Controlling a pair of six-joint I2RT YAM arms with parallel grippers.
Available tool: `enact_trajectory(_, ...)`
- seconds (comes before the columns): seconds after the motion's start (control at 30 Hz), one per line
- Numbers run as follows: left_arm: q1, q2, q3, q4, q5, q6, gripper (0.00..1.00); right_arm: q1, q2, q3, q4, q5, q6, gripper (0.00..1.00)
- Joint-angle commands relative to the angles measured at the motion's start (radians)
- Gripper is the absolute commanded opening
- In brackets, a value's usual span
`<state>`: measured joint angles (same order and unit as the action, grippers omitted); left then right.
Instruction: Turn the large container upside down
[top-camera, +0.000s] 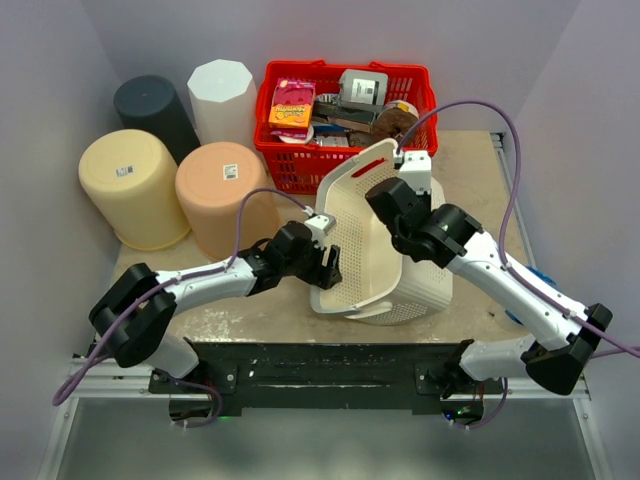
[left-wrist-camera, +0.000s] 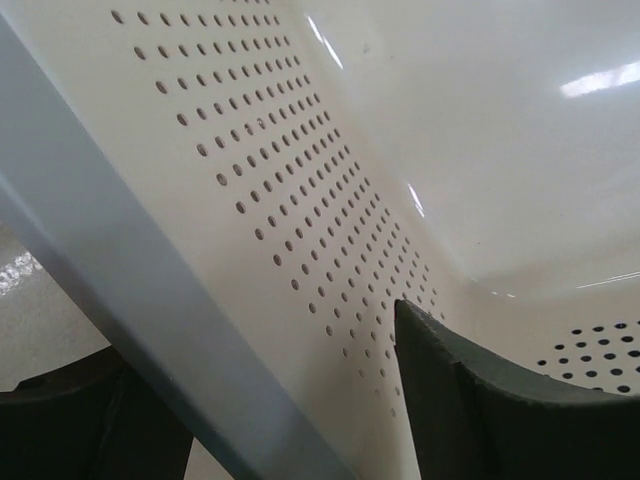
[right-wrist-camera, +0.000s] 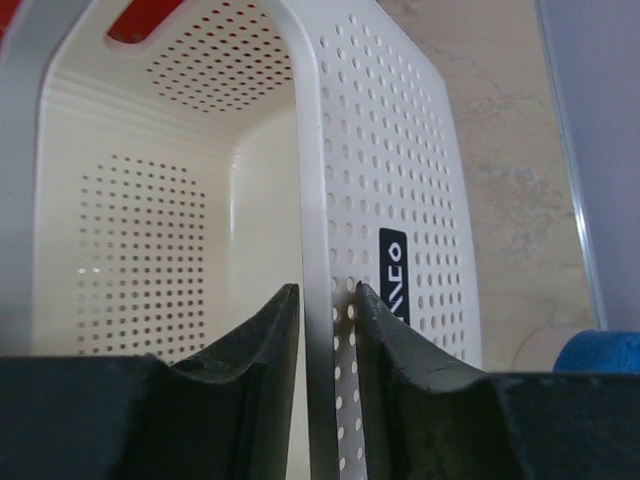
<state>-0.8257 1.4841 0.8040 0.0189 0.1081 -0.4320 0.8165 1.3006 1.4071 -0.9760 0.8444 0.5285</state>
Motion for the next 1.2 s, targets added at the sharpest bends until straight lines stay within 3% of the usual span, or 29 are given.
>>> enact_trajectory(0.0, -0.026, 0.051, 0.018, 0.159, 0.096, -0.004, 0.75, 0.085, 0.065, -0.037, 0.026, -0.295, 0.143, 0.34)
enact_trajectory(0.57, -0.026, 0.091, 0.004, 0.170, 0.093, -0.031, 0.75, 0.111, -0.004, -0.082, 0.082, -0.350, 0.185, 0.65)
enact_trajectory(0.93, -0.038, 0.143, 0.021, 0.162, 0.108, -0.040, 0.76, 0.119, -0.051, -0.128, 0.152, -0.406, 0.192, 0.61)
enact_trajectory(1.17, -0.044, 0.142, 0.018, 0.093, 0.024, -0.042, 0.78, 0.119, -0.041, -0.195, 0.181, -0.390, 0.209, 0.60)
